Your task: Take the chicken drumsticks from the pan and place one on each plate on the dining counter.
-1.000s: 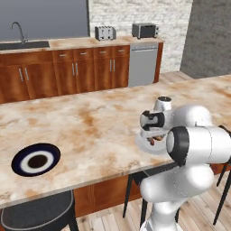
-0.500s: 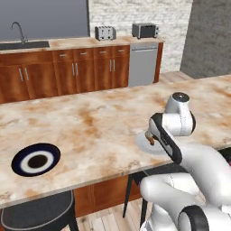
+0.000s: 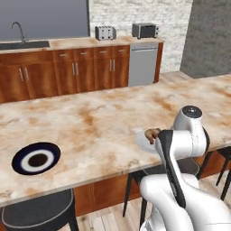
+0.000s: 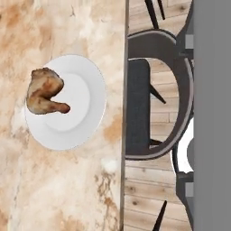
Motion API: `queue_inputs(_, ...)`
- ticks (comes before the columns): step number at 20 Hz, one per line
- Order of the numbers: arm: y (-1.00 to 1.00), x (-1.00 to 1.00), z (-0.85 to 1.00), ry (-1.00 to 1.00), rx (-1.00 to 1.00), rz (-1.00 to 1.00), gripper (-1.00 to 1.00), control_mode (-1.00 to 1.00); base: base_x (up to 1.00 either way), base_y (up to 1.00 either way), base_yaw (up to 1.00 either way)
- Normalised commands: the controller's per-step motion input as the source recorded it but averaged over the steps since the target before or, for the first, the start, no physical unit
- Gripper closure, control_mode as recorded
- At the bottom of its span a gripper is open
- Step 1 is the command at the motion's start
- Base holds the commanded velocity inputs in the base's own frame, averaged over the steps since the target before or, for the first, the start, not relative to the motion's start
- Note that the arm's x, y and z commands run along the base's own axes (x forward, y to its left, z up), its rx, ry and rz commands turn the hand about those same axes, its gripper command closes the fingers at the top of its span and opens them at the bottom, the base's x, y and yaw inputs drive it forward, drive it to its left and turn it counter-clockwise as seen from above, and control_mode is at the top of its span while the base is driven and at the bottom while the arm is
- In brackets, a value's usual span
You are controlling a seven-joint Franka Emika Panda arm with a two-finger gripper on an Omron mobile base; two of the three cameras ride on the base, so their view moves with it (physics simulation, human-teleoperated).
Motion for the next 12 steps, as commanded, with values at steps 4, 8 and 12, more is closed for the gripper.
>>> queue_inputs(4, 0.00, 0.00, 0.00, 0.00, 0.00, 0.00, -1.00, 1.00, -0.69, 0.36, 0.22)
queue_inputs(8, 0.00, 0.00, 0.00, 0.00, 0.00, 0.00, -1.00, 1.00, -0.48, 0.36, 0.35)
queue_inputs(12, 0.00, 0.00, 0.00, 0.00, 0.00, 0.00, -1.00, 1.00, -0.34, 0.53, 0.46)
